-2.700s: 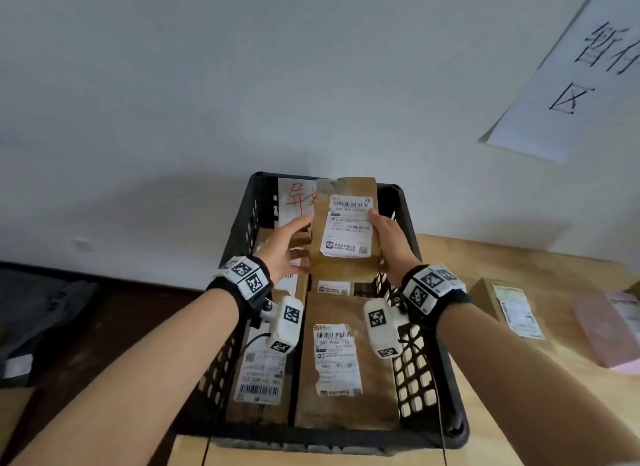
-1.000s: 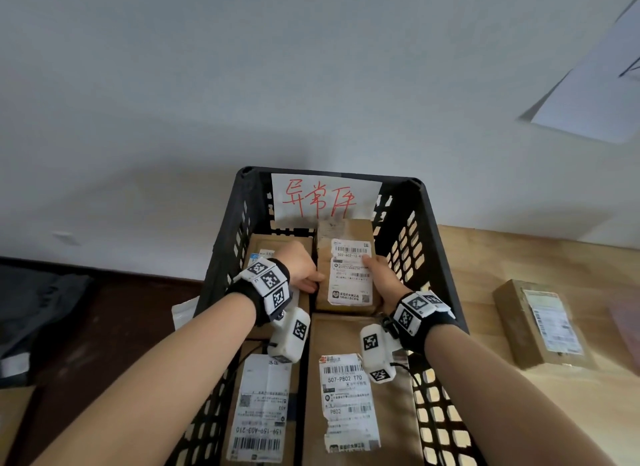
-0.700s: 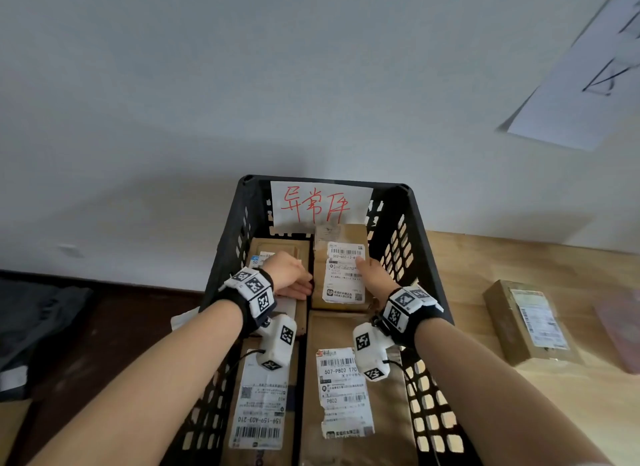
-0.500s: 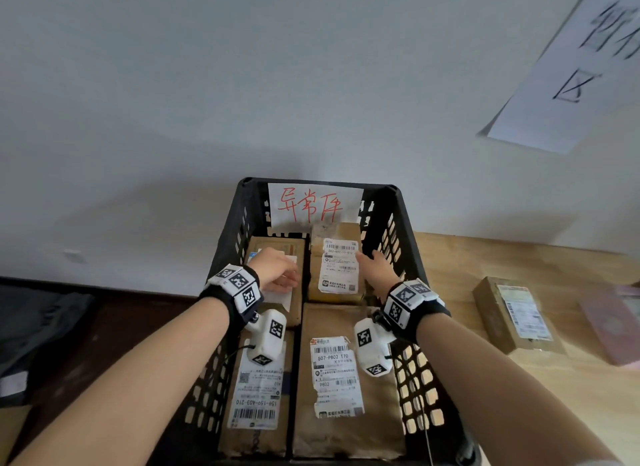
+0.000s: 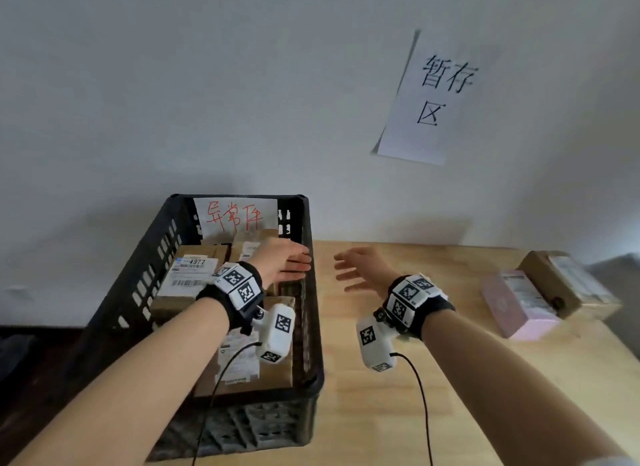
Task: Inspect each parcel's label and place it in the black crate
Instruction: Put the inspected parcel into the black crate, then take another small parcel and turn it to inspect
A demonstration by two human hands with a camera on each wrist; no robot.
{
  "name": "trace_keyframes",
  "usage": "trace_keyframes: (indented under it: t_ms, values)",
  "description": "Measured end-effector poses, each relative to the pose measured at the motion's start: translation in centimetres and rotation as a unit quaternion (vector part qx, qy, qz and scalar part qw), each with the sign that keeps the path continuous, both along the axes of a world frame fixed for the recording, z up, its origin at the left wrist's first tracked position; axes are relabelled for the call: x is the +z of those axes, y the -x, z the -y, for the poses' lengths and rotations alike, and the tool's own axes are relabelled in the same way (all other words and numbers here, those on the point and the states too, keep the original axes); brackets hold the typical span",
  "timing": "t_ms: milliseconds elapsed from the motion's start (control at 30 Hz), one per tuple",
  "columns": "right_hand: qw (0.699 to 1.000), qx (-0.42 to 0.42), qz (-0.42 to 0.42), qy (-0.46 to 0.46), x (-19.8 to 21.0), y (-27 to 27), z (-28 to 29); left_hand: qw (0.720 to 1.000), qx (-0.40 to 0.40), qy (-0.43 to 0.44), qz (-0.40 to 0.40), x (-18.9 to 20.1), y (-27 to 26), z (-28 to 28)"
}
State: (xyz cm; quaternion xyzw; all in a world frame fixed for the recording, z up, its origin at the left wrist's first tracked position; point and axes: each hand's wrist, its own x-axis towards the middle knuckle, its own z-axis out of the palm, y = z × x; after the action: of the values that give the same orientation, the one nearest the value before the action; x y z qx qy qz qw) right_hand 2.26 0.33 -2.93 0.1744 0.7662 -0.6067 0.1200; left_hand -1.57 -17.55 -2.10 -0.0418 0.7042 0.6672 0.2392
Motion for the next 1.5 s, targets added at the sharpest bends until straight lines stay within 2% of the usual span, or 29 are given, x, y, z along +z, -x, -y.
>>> trace_keyframes:
  t_ms: [100, 200, 300, 433, 633, 800, 967, 1233, 1333, 1400, 1500]
  values:
    - [1.0, -0.017, 0.022, -0.006, -0.7, -3.6, -6.8, 1.0, -0.015, -0.002, -0.02, 0.1, -3.0, -5.4]
    - [0.998, -0.037, 0.044, -0.008, -1.6, -6.4, -13.3, 0.997, -0.052, 0.048, -0.028, -0.6, -5.3, -10.4]
    - [0.997, -0.058, 0.056, -0.018, -2.3, -8.4, -19.1, 0.994, -0.082, 0.074, -0.009, -2.2, -6.7, -15.0]
    - [0.993, -0.076, 0.089, -0.018, -4.2, -9.0, -23.6, 0.99, -0.095, 0.1, 0.031, -4.3, -7.3, -18.3]
    - [0.987, -0.091, 0.131, -0.01, -8.3, -7.8, -27.1, 0.982, -0.087, 0.145, 0.084, -7.9, -4.4, -21.5]
    - [0.982, -0.091, 0.161, -0.028, -11.6, -4.6, -29.9, 0.976, -0.07, 0.165, 0.125, -11.7, -0.4, -24.7]
    - [0.974, -0.101, 0.198, -0.039, -14.2, -2.3, -31.0, 0.969, -0.068, 0.182, 0.154, -15.7, 1.2, -27.3]
    - [0.978, -0.027, 0.198, -0.064, -16.8, -0.1, -31.8, 0.97, -0.022, 0.101, 0.219, -17.3, 0.2, -31.5]
    - [0.976, 0.015, 0.191, -0.099, -17.2, -0.3, -32.4, 0.968, -0.006, 0.113, 0.226, -17.1, -1.4, -32.6]
    - [0.967, 0.078, 0.209, -0.12, -16.9, -0.9, -33.1, 0.961, 0.003, 0.144, 0.236, -16.9, -2.6, -32.8]
    - [0.951, 0.139, 0.243, -0.132, -16.6, -2.9, -34.9, 0.946, -0.021, 0.191, 0.262, -16.7, -4.9, -33.9]
